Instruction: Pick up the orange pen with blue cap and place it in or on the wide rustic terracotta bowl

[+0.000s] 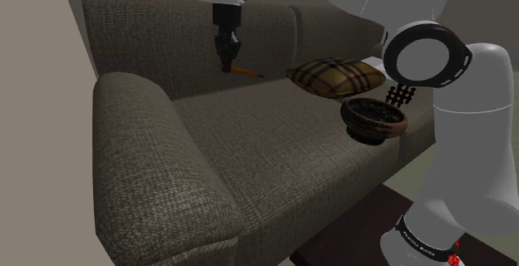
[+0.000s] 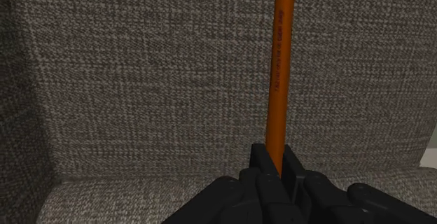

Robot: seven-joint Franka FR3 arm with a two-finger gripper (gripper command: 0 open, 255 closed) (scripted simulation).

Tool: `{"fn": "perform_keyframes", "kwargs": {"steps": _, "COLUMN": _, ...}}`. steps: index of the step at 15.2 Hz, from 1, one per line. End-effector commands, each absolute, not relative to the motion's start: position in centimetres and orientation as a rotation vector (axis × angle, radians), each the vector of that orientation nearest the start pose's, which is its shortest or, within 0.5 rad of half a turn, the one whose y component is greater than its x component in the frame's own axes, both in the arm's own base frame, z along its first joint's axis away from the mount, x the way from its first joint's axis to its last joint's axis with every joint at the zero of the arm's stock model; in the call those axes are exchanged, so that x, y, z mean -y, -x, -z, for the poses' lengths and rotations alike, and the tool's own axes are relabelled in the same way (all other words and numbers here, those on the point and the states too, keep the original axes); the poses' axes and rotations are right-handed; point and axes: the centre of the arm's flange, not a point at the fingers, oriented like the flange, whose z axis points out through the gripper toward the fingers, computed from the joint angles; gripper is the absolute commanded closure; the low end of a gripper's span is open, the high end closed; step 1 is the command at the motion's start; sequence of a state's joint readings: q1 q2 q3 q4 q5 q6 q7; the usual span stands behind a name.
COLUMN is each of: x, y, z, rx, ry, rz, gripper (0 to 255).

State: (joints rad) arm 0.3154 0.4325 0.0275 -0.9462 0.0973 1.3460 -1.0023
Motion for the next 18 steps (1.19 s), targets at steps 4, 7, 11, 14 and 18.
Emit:
{"fn": "perform_keyframes", "kwargs": {"steps": 4, "x": -19.5, "y": -57.0, "z": -63.5, "rx": 1.909, "ry": 2.353, "rz": 0.005, "gripper": 255}}
{"fn": "perform_keyframes", "kwargs": {"steps": 7, "x": -17.2, "y": -53.8, "z": -63.6, "rx": 1.909, "ry": 2.353, "rz": 0.005, "gripper": 255}}
{"fn": "perform_keyframes", "kwargs": {"steps": 11, "x": -14.1, "y": -49.5, "z": -63.7, "rx": 1.909, "ry": 2.353, "rz": 0.005, "gripper": 255}}
{"fn": "perform_keyframes", "kwargs": {"steps": 14, "x": -11.8, "y": -46.3, "z": -63.8, "rx": 1.909, "ry": 2.353, "rz": 0.005, "gripper": 255}}
{"fn": "perform_keyframes", "kwargs": {"steps": 18, "x": -8.7, "y": -42.1, "z": -63.9, "rx": 1.909, "ry": 2.353, "rz": 0.005, "gripper": 255}}
